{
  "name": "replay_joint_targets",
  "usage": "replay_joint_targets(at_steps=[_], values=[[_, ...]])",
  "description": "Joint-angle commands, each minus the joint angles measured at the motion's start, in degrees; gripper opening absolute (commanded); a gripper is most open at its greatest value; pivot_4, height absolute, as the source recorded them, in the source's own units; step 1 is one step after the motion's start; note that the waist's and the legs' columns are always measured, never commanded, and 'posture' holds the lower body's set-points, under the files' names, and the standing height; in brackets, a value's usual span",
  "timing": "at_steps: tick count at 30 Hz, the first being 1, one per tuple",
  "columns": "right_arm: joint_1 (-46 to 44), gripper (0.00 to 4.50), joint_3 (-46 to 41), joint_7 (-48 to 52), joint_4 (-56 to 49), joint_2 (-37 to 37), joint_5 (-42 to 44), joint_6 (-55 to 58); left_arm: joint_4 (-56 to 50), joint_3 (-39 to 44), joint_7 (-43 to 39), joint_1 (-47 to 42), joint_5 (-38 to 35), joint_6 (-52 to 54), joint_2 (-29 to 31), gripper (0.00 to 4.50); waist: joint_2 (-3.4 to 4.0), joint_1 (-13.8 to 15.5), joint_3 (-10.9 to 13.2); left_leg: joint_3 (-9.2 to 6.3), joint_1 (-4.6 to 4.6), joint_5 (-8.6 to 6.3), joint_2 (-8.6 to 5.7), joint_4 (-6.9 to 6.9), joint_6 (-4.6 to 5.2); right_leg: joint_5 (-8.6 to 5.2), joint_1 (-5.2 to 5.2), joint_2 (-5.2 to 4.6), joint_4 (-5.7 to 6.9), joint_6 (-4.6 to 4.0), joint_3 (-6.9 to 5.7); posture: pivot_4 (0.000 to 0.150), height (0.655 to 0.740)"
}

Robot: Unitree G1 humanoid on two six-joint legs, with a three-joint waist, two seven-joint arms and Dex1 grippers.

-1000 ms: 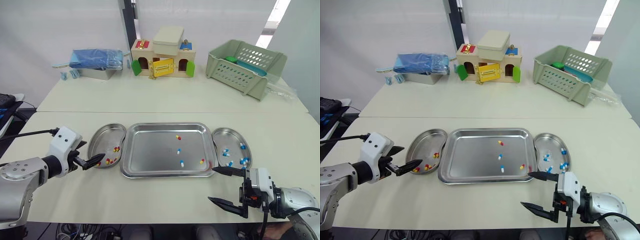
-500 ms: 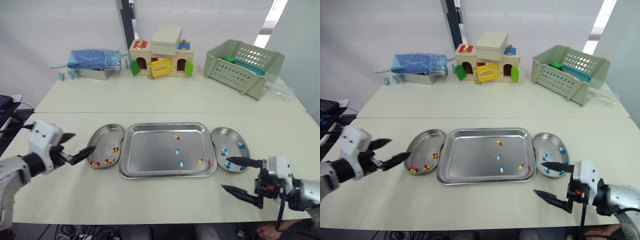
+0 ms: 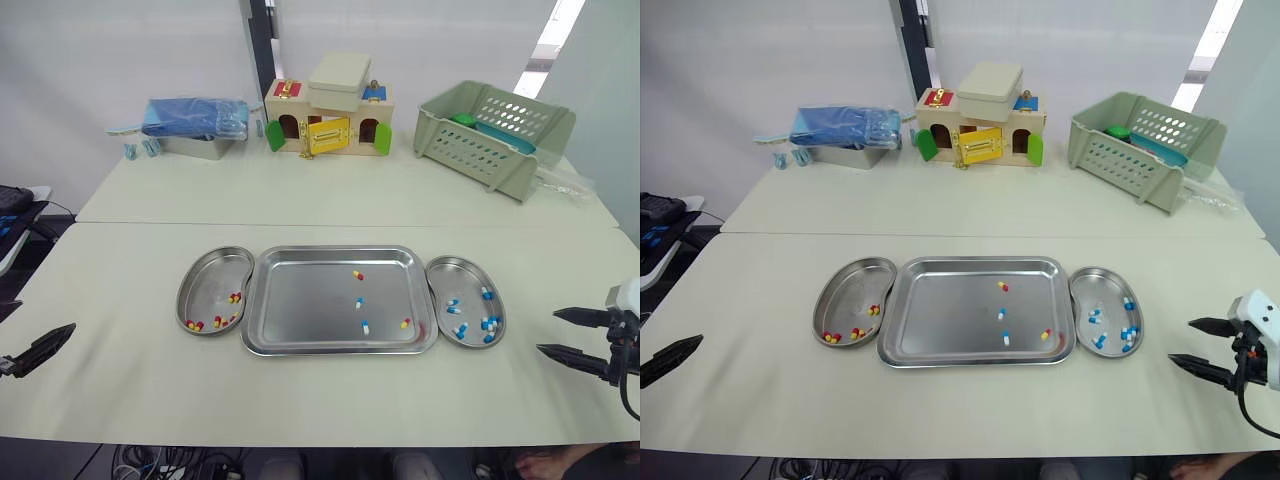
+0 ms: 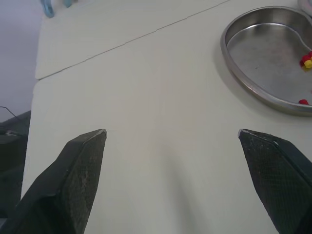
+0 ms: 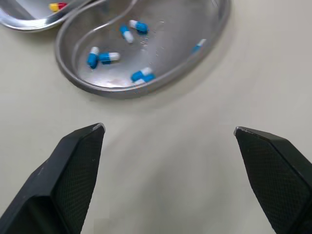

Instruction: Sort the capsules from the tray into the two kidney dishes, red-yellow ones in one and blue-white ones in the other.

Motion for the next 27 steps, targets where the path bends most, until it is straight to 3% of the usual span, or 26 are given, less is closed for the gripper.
replay_joint_targets(at_steps=[1,11,21,27], values=[[-4.5,4.50,1.1,2.3,5.7,-1.4,-1.5,-1.3,0.0,1.3,0.2,0.5,-0.4,-2.1,0.5,4.48,0.02,-0.2,0.0,0.01,-0.01,0.00,0.00,-0.01,0.00,0.00,-0.02,0.00,0.00,0.00,0.02,0.150,0.7400],[-10.7,4.50,3.3,5.6,13.4,-0.3,-5.1,-9.1,-4.1,0.8,1.2,2.3,-3.6,-0.7,-3.0,4.48,0.04,-0.5,0.0,0.04,-0.01,0.00,0.00,-0.01,0.00,0.00,-0.03,-0.01,0.00,0.00,0.04,0.150,0.7400],[-12.1,4.50,4.9,8.1,12.5,-0.4,-4.8,-5.4,-26.2,-10.5,-4.2,8.2,-12.1,-7.0,-16.8,4.48,0.04,-0.2,0.0,0.08,-0.02,0.00,0.03,0.04,-0.02,0.00,0.02,-0.02,-0.01,0.01,0.04,0.150,0.7400],[-10.8,4.50,4.7,7.4,8.2,-1.1,-4.5,-1.8,-29.6,-19.4,-8.7,12.3,-12.1,-19.3,-26.5,4.48,0.15,-0.3,0.0,0.13,-0.02,0.00,0.02,0.03,-0.02,0.00,0.02,-0.02,-0.05,0.01,0.08,0.150,0.7400]])
